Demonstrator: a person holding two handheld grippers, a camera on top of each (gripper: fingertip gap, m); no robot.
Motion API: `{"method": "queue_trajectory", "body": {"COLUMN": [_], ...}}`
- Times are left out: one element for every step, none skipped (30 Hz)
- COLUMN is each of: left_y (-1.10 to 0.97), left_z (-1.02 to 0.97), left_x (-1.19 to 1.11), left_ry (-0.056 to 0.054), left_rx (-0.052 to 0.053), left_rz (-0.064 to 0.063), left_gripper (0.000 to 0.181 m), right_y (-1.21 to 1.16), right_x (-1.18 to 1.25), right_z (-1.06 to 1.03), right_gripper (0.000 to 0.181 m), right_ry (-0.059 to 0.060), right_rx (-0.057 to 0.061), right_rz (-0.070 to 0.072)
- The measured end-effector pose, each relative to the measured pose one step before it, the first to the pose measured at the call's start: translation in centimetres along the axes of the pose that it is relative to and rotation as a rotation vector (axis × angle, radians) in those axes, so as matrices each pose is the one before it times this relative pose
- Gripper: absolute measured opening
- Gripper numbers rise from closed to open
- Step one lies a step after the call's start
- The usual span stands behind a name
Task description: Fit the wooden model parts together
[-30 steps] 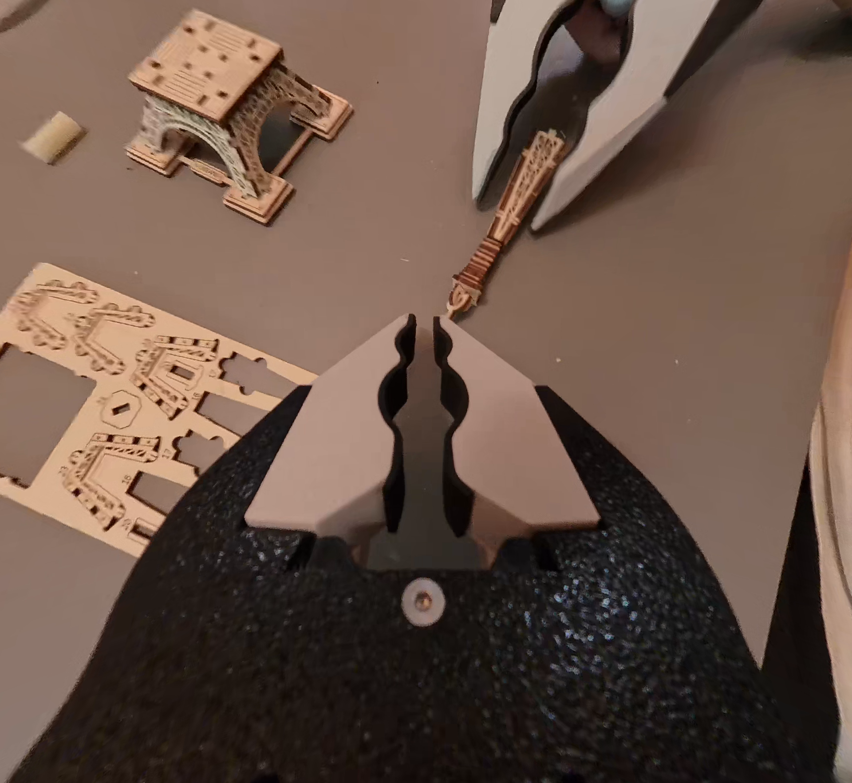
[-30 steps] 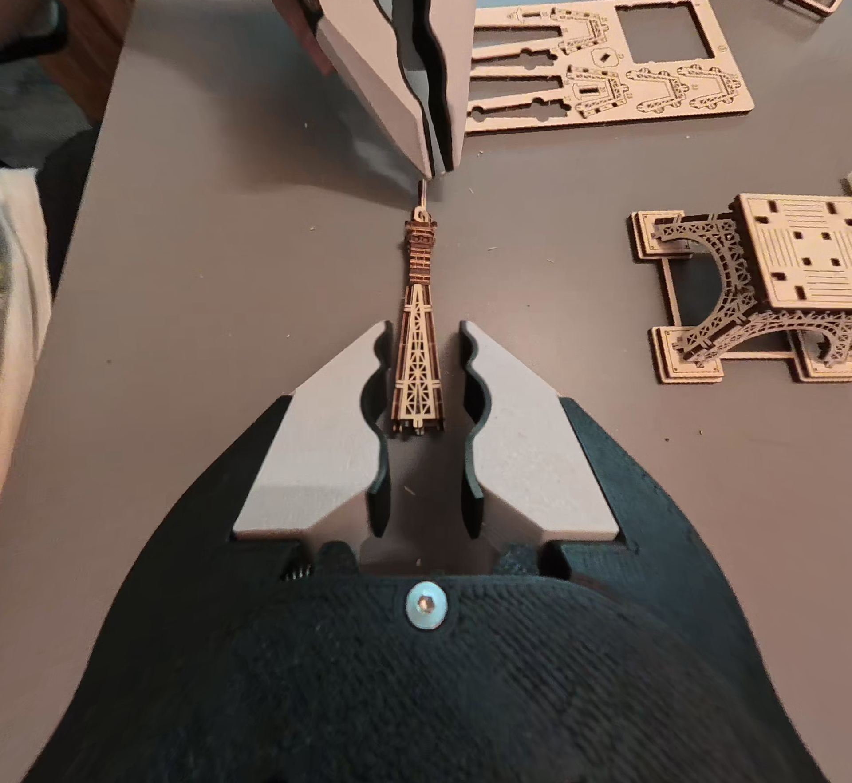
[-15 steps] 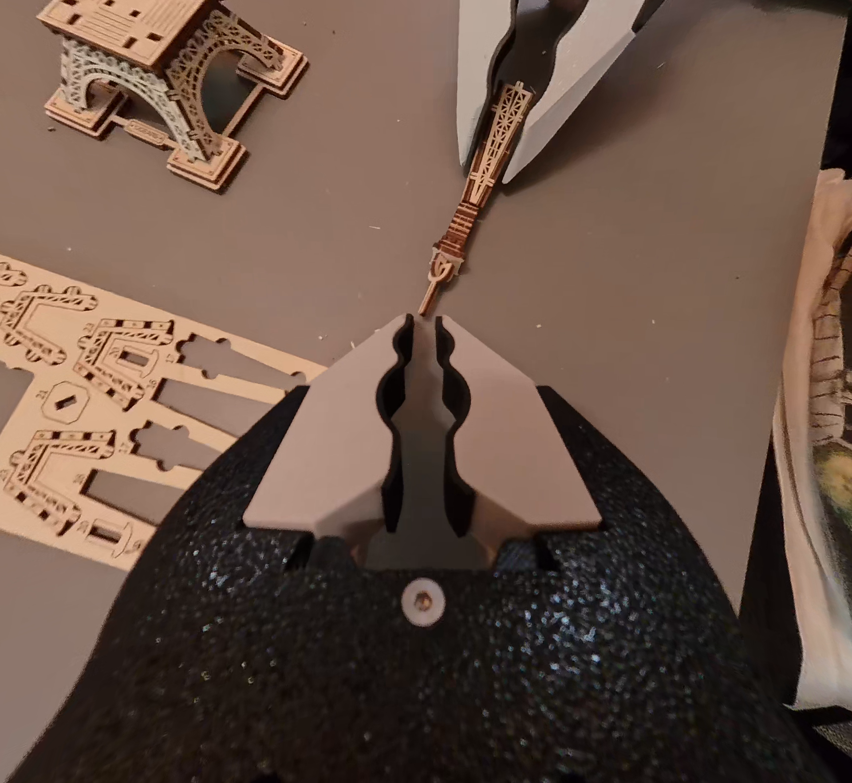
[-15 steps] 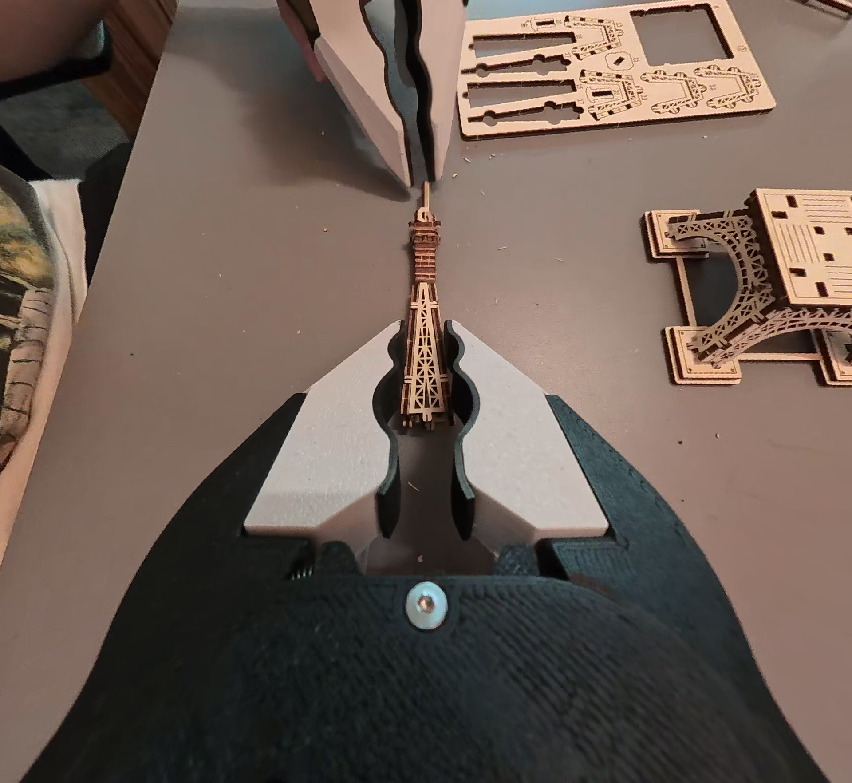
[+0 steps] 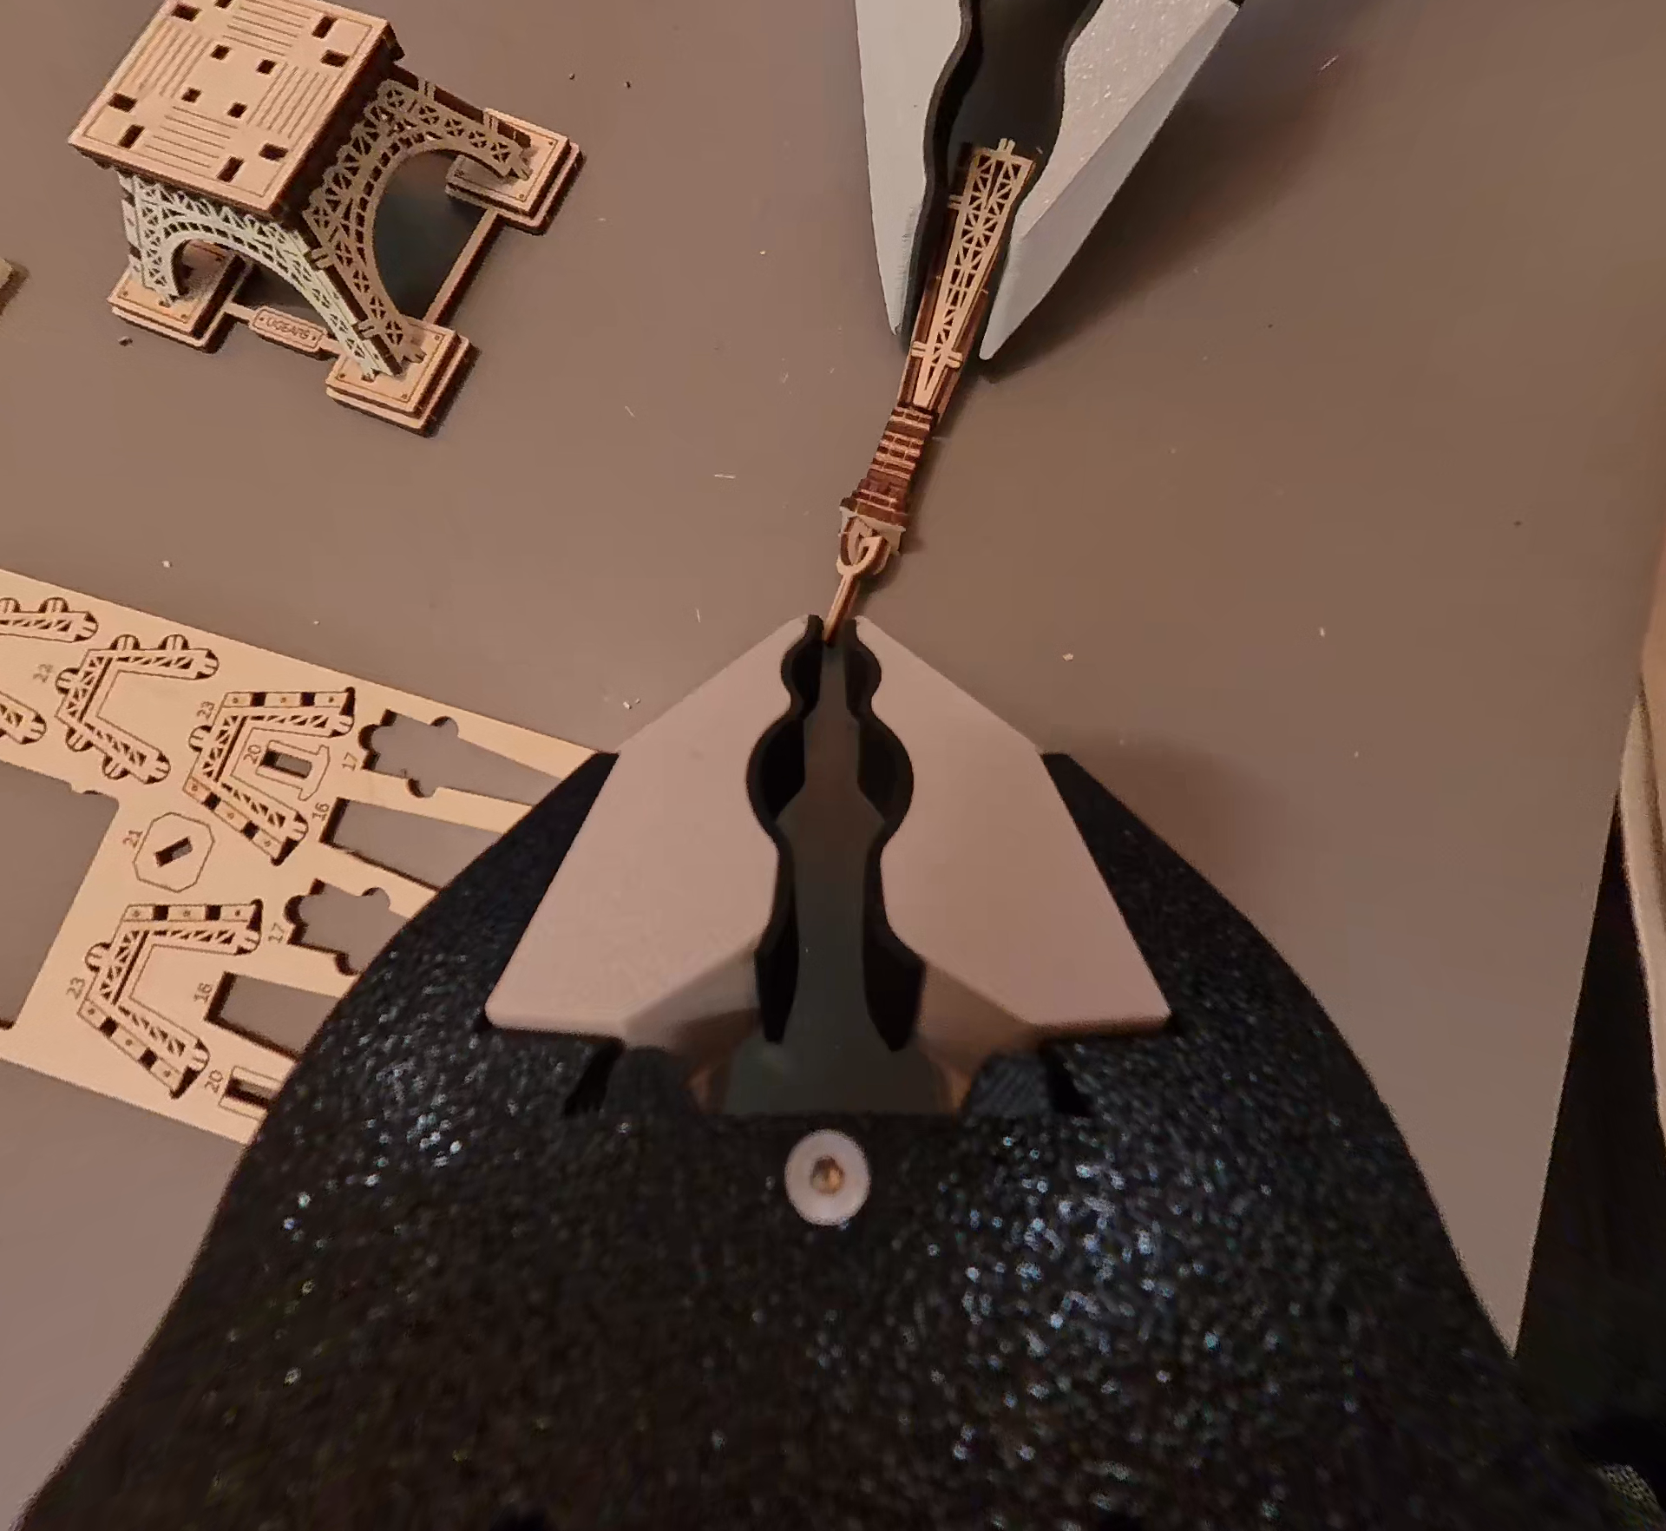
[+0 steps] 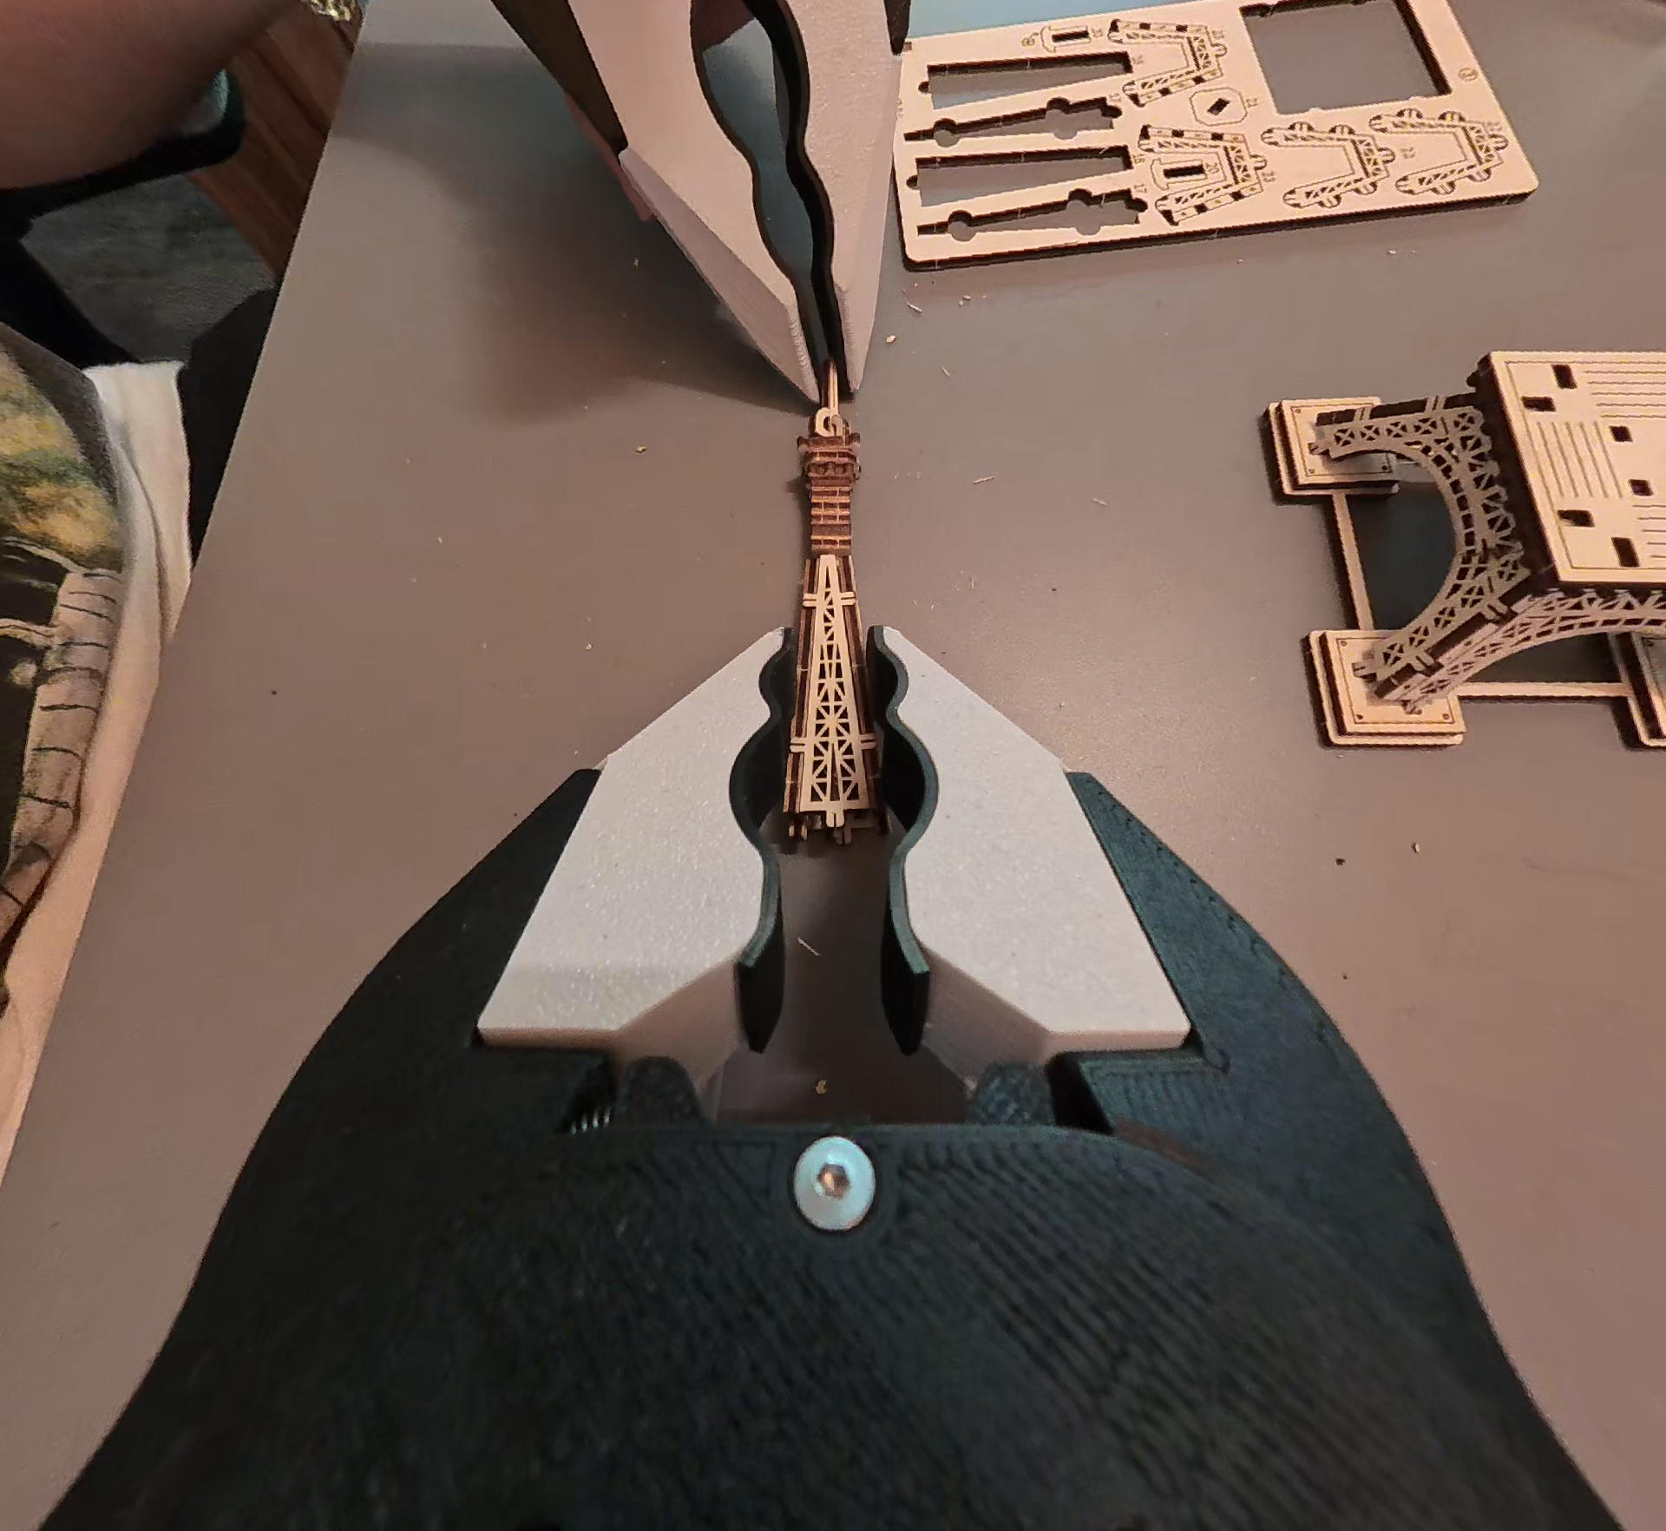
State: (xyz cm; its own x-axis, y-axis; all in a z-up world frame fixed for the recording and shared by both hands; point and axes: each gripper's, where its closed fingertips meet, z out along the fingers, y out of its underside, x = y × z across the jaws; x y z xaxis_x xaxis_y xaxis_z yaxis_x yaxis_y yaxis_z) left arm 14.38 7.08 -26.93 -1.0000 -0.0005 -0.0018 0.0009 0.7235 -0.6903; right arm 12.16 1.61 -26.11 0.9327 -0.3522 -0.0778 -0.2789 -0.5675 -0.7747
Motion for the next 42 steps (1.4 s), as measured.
{"method": "queue_trajectory", "body": {"left_y": [-0.008, -0.007, 0.007, -0.001, -0.011, -0.002, -0.014, -0.01, 0.013, 0.018, -0.005, 0.004, 0.012, -0.01, -0.006, -0.026, -0.04, -0.023, -0.017, -0.014, -0.028, -0.035, -0.024, -0.01, -0.009, 0.006, -0.001, 0.001, -0.019, -0.039, -0.039, -0.013, -0.03, -0.035, -0.017, -0.024, -0.016, -0.02, -0.003, 0.004, -0.009, -0.013], "left_z": [0.01, 0.007, -0.015, 0.003, 0.008, 0.013, 0.012, 0.001, -0.015, -0.012, -0.002, -0.01, -0.01, 0.005, 0.013, 0.031, 0.031, 0.034, 0.017, 0.012, 0.029, 0.025, 0.023, 0.023, 0.006, -0.008, -0.001, 0.005, 0.017, 0.037, 0.044, 0.02, 0.025, 0.046, 0.016, 0.019, 0.019, 0.007, 0.009, -0.006, 0.001, 0.017], "left_x": [-0.009, -0.023, -0.034, 0.006, -0.011, -0.045, -0.021, -0.005, -0.003, -0.02, 0.001, 0.011, 0.006, 0.013, 0.006, 0.016, 0.01, -0.002, 0.006, 0.022, 0.018, 0.021, 0.002, 0.002, -0.02, -0.005, -0.007, 0.005, -0.004, 0.011, 0.025, 0.0, -0.003, -0.004, -0.003, -0.016, -0.008, -0.008, -0.015, 0.0, 0.0, -0.017], "left_ry": [-0.0001, -0.0016, -0.0028, 0.0009, 0.0007, 0.0003, 0.0007, 0.0011, 0.0014, 0.0015, 0.002, 0.0016, 0.0022, 0.0033, 0.0024, 0.0024, 0.002, -0.0002, -0.0003, -0.0003, 0.0001, 0.0, 0.0, 0.0, -0.0016, -0.002, -0.0012, -0.0013, -0.0017, -0.0008, 0.0002, 0.0006, 0.0015, 0.0021, 0.0021, 0.0012, 0.0007, 0.0005, 0.0014, 0.0019, 0.0015, -0.0005], "left_rx": [-0.0005, 0.0, -0.001, -0.0025, -0.0017, 0.0007, 0.0046, 0.0079, 0.0087, 0.0073, 0.0069, 0.0047, 0.0017, 0.0007, 0.0009, 0.0014, 0.0014, 0.0007, 0.0002, 0.0005, 0.002, 0.0035, 0.0023, 0.0002, -0.0014, -0.0035, -0.0055, -0.0067, -0.0058, -0.0039, -0.0029, -0.0032, -0.0014, 0.0005, 0.0003, 0.0008, 0.0017, 0.002, 0.0014, 0.0003, -0.0007, -0.0006], "left_rz": [-0.0003, 0.0043, 0.0065, 0.0009, -0.0042, -0.0072, -0.0056, 0.0, -0.0041, -0.0086, -0.0021, 0.0029, 0.0021, 0.0033, 0.0039, 0.0011, 0.0012, 0.0027, 0.0028, 0.0019, 0.0033, 0.0027, -0.0004, -0.0003, 0.0039, 0.0051, 0.0041, 0.0049, 0.0054, 0.0048, 0.0036, 0.0023, 0.0016, 0.0017, 0.0002, 0.0003, 0.001, 0.0008, 0.0007, -0.0004, -0.0016, -0.0001], "left_gripper": [0.002, 0.002, 0.002, 0.002, 0.002, 0.002, 0.002, 0.002, 0.002, 0.002, 0.002, 0.002, 0.002, 0.002, 0.002, 0.002, 0.002, 0.002, 0.002, 0.002, 0.002, 0.002, 0.002, 0.002, 0.002, 0.002, 0.002, 0.002, 0.002, 0.002, 0.002, 0.002, 0.002, 0.002, 0.001, 0.002, 0.001, 0.001, 0.001, 0.002, 0.002, 0.002], "right_y": [0.008, -0.005, -0.01, -0.029, -0.053, -0.055, -0.012, 0.049, 0.225, 0.388, 0.362, 0.198, -0.131, -0.368, -0.319, 0.027, 0.526, 0.8, 0.57, 0.001, -0.356, -0.211, 0.098, 0.251, 0.315, 0.373, 0.347, 0.211, -0.048, -0.314, -0.487, -0.204, 0.01, 0.091, 0.041, 0.002, 0.069, 0.24, 0.471, 0.495, 0.183, -0.288], "right_x": [-0.001, -0.01, -0.007, -0.01, -0.035, -0.001, 0.017, -0.007, 0.055, 0.158, 0.23, 0.264, 0.139, -0.13, 0.087, 0.395, 0.333, 0.255, 0.348, 0.25, -0.061, -0.057, 0.122, 0.055, 0.189, 0.191, 0.082, 0.09, 0.141, -0.04, -0.018, 0.13, 0.108, -0.026, 0.038, 0.086, 0.014, 0.007, 0.204, 0.361, 0.287, -0.017], "right_z": [0.004, 0.002, 0.021, 0.056, 0.113, 0.108, -0.015, -0.236, -0.569, -0.913, -1.074, -1.111, -0.954, -0.709, -0.367, -0.036, 0.172, 0.168, 0.141, 0.186, 0.258, 0.314, 0.309, 0.262, 0.197, 0.138, 0.04, -0.047, -0.12, -0.155, -0.116, -0.081, -0.017, 0.005, 0.011, 0.001, 0.019, 0.008, -0.043, -0.138, -0.149, -0.081], "right_gripper": [0.012, 0.012, 0.012, 0.012, 0.012, 0.012, 0.014, 0.025, 0.035, 0.039, 0.038, 0.036, 0.031, 0.029, 0.027, 0.027, 0.03, 0.034, 0.035, 0.034, 0.028, 0.022, 0.022, 0.022, 0.02, 0.019, 0.019, 0.019, 0.019, 0.016, 0.01, 0.005, 0.005, 0.004, 0.004, 0.004, 0.004, 0.005, 0.008, 0.008, 0.008, 0.007], "right_ry": [-0.0016, -0.0032, -0.0035, -0.0022, 0.0015, 0.0086, 0.0138, 0.016, 0.0188, 0.0218, 0.0207, 0.0179, 0.0048, -0.0133, 0.0026, 0.0227, 0.0174, 0.0094, 0.0115, 0.0012, -0.0223, -0.024, -0.0092, -0.007, 0.0051, 0.0061, -0.0016, -0.0013, 0.0002, -0.0125, -0.0102, 0.0026, 0.003, -0.0021, 0.0022, 0.0056, -0.0011, -0.004, 0.0078, 0.0165, 0.0114, -0.0075], "right_rx": [-0.0002, -0.0002, -0.0002, -0.0008, -0.0019, -0.0016, 0.0009, 0.0039, -0.0047, -0.0134, -0.0068, 0.0078, 0.0265, 0.0368, 0.0297, 0.0039, -0.0302, -0.048, -0.0321, 0.0035, 0.0277, 0.0193, -0.0033, -0.0147, -0.0192, -0.0222, -0.018, -0.0053, 0.0125, 0.0296, 0.0382, 0.0179, 0.0037, -0.0014, 0.0014, 0.0056, 0.003, -0.0081, -0.0222, -0.0241, -0.005, 0.0206], "right_rz": [0.0016, 0.0023, 0.0035, 0.0008, -0.0042, -0.0099, -0.0138, -0.0129, -0.0122, -0.0141, -0.0133, -0.0013, 0.0103, 0.0116, 0.0101, 0.0042, -0.0079, -0.0175, -0.0185, -0.011, -0.0029, -0.0002, -0.0036, -0.0158, -0.0178, -0.0126, -0.0102, -0.0101, -0.0037, 0.0034, 0.0072, 0.0019, -0.0046, -0.0058, -0.0031, 0.0006, 0.0053, 0.0053, -0.0011, -0.0067, -0.0012, 0.0102]}}
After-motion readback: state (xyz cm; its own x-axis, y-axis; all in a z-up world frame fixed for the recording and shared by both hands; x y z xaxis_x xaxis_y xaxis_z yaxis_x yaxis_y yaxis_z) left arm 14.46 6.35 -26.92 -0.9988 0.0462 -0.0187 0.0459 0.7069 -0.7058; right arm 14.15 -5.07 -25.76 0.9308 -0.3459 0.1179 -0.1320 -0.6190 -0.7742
